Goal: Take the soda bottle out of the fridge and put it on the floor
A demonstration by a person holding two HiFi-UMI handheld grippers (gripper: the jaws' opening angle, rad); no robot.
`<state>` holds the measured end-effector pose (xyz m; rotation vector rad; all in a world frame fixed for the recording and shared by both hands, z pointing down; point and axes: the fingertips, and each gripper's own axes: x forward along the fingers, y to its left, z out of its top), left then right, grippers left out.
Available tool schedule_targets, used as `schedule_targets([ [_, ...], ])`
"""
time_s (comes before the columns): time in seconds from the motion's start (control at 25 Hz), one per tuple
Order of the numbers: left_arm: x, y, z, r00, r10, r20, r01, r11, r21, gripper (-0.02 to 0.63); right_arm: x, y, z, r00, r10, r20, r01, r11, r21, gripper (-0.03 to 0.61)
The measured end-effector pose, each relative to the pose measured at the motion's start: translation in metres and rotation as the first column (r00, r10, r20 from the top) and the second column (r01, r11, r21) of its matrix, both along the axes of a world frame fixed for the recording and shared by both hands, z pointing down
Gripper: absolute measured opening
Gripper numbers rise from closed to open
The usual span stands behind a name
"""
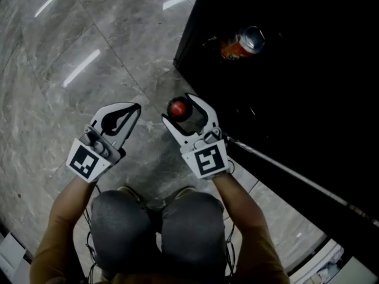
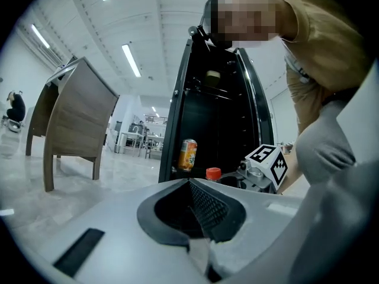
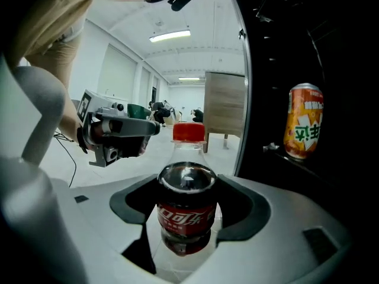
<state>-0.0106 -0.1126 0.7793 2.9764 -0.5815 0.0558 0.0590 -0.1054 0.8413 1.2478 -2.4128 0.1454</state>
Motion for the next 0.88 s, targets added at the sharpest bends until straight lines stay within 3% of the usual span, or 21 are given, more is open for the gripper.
schedule_targets([
  [0.6,-0.003,-0.003,0.062,0.997,-0.013,0.072,0.016,0.999,-0.042,0.002,-0.019,-0.005,0.076,1.000,0.028,0.000,-0.028,0.998,-0.053,0.293],
  [0.88,-0.012,-0.005,0.079,0.992,-0.082,0.096,0.086,0.996,-0.038,0.002,-0.019,-0.006,0.109,0.998,0.054,-0.018,-0.055,0.996,-0.074,0.293],
])
